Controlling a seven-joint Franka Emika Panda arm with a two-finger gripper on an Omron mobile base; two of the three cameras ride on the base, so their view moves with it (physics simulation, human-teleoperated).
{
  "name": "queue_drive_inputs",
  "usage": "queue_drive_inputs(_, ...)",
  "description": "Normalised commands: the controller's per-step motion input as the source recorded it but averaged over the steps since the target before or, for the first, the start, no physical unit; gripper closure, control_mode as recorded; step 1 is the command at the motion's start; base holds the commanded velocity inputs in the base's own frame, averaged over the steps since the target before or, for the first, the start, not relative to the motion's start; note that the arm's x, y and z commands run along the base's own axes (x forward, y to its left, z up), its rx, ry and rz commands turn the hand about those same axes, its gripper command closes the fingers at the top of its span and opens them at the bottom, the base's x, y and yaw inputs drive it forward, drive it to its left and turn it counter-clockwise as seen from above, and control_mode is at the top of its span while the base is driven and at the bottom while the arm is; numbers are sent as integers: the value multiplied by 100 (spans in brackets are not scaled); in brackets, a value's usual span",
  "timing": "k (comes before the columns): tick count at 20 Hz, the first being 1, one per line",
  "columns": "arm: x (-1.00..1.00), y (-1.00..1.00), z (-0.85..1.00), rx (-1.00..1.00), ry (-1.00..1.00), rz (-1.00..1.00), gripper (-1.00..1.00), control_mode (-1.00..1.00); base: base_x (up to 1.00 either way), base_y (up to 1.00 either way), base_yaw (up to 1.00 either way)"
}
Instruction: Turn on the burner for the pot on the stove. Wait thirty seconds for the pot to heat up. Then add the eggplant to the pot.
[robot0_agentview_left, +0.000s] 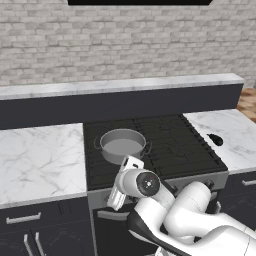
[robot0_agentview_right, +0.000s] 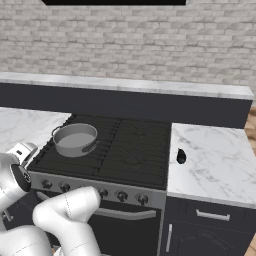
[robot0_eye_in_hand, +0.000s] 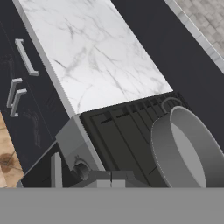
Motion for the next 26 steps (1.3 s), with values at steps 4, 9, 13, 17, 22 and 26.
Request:
queue_drive_inputs(4, 0, 0, 0, 0, 0, 0, 100, -100, 0, 0, 0)
queue_drive_inputs(9, 0, 0, 0, 0, 0, 0, 100, -100, 0, 0, 0)
queue_drive_inputs(13, 0, 0, 0, 0, 0, 0, 100, -100, 0, 0, 0)
queue_drive_inputs(17, 0, 0, 0, 0, 0, 0, 100, -100, 0, 0, 0)
queue_drive_inputs(22, 0, 0, 0, 0, 0, 0, 100, -100, 0, 0, 0)
queue_drive_inputs(26, 0, 0, 0, 0, 0, 0, 100, -100, 0, 0, 0)
